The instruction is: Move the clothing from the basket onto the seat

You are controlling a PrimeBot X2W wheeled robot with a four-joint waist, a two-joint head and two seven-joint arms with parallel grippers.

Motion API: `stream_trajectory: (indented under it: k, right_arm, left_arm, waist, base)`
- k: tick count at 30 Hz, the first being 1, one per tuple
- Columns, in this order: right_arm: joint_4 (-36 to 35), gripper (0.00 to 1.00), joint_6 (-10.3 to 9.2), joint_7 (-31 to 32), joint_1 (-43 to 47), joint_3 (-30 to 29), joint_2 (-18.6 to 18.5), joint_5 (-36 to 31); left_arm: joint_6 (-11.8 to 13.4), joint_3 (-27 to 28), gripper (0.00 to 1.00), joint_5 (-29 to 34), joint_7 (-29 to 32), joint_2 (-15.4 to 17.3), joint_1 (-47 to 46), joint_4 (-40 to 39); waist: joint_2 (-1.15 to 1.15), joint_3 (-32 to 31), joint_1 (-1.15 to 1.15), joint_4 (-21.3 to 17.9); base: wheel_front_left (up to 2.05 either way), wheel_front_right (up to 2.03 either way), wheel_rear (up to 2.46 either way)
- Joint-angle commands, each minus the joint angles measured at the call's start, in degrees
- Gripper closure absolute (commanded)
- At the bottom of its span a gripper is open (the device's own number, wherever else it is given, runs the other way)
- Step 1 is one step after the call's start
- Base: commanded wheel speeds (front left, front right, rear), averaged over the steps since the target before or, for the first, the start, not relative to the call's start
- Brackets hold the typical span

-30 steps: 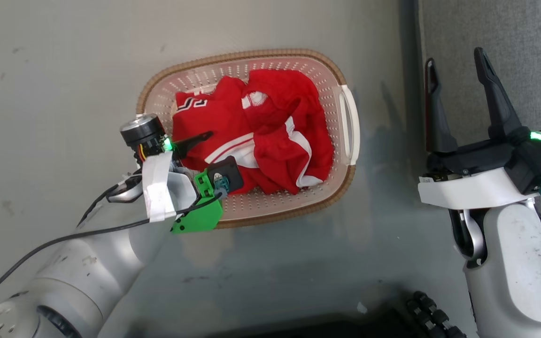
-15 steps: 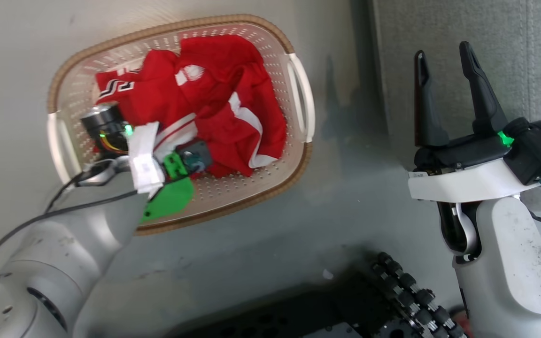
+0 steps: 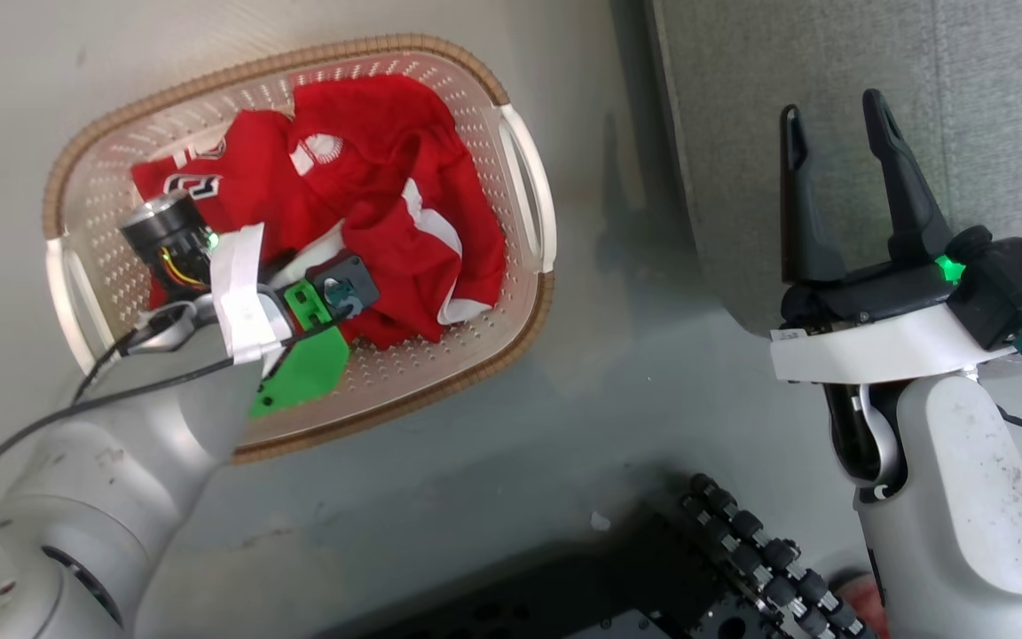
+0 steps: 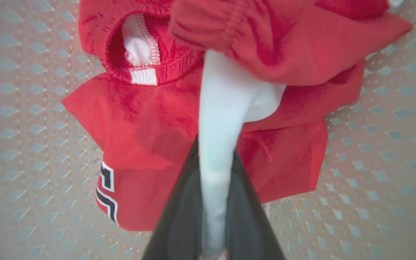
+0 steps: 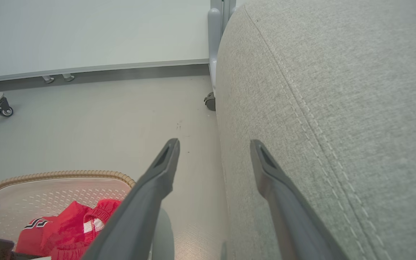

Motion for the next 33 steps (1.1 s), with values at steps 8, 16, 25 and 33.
stream_trajectory:
  k: [8, 16, 25, 33]
  right_arm:
    - [1.74, 0.0, -0.02, -0.18, 4.16, -1.08, -0.15, -2.92]
    - [4.17, 0.0, -0.02, -0.18, 11.44, -2.16, -0.16, -5.59]
    - [6.9, 0.0, -0.02, -0.18, 20.21, -0.35, -0.14, -6.13]
    - [9.0, 0.0, -0.02, -0.18, 24.87, 2.26, -0.13, -6.74]
  left_arm:
    - [4.54, 8.39, 1.0, -9.77, -10.54, -3.37, 7.02, -2.4]
    - [8.97, 19.49, 1.0, -18.85, -13.72, -4.29, 17.24, -15.28]
    - [12.8, 28.29, 1.0, -16.16, -13.63, -2.39, 32.58, -37.16]
    - [11.38, 33.8, 1.0, -15.85, -13.64, -3.7, 38.53, -48.04]
  waist:
    - [0.0, -14.85, -0.01, 5.83]
    - [0.0, -30.31, -0.01, 10.17]
    - [0.0, -44.29, -0.01, 12.85]
    - [0.0, -51.1, -0.01, 13.36]
  base:
    - [0.0, 0.0, 0.0]
    - [0.0, 0.0, 0.0]
    - [0.0, 0.0, 0.0]
    - [0.0, 0.0, 0.0]
